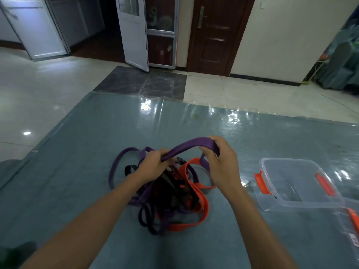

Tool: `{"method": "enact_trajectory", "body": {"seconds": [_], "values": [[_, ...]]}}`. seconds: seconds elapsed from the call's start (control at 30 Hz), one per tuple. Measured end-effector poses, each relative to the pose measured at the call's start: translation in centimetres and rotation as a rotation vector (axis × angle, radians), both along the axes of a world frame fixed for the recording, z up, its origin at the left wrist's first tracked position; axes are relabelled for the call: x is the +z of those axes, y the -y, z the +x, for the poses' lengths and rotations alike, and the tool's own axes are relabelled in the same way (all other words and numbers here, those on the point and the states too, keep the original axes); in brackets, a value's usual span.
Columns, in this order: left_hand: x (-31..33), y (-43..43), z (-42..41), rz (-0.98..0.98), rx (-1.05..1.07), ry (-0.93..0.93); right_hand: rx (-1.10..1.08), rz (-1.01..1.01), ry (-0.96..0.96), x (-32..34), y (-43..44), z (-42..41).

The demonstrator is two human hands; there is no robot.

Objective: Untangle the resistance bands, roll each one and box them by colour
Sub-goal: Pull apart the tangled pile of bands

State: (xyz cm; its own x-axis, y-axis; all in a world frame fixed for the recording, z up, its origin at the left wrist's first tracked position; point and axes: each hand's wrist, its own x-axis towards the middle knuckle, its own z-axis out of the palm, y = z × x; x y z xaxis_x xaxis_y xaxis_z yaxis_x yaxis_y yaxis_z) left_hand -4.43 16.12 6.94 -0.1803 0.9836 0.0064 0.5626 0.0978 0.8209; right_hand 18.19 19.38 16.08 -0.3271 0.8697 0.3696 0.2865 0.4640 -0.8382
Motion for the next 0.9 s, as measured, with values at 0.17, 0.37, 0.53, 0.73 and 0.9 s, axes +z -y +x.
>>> {"method": "enact_trajectory", "body": {"seconds": [0.17, 0.37, 0.53, 0.73, 0.9], "values": [[6.2, -2.5, -2.0, 0.134, 0.046, -0.039, -0.069, 0.025, 0.029, -0.3, -1.0, 1.2], [15.7, -4.5, -1.6, 0.424, 0.057, -0.060, -0.045, 0.050, 0.022, 0.9, -1.8, 1.1], [14.0, -3.4, -0.8, 0.386, 0.070, -0.066, -0.051, 0.026, 0.007, 0.3, -1.5, 0.6], [7.1, -0.6, -1.3, 0.136, -0.014, -0.210, -0.030, -0.218, 0.251, -3.8, -0.4, 0.4], [4.2, 1.5, 0.3, -0.019, -0.119, -0.433, 0.096, -0.192, 0.412, -6.7, 1.6, -2.1]]}}
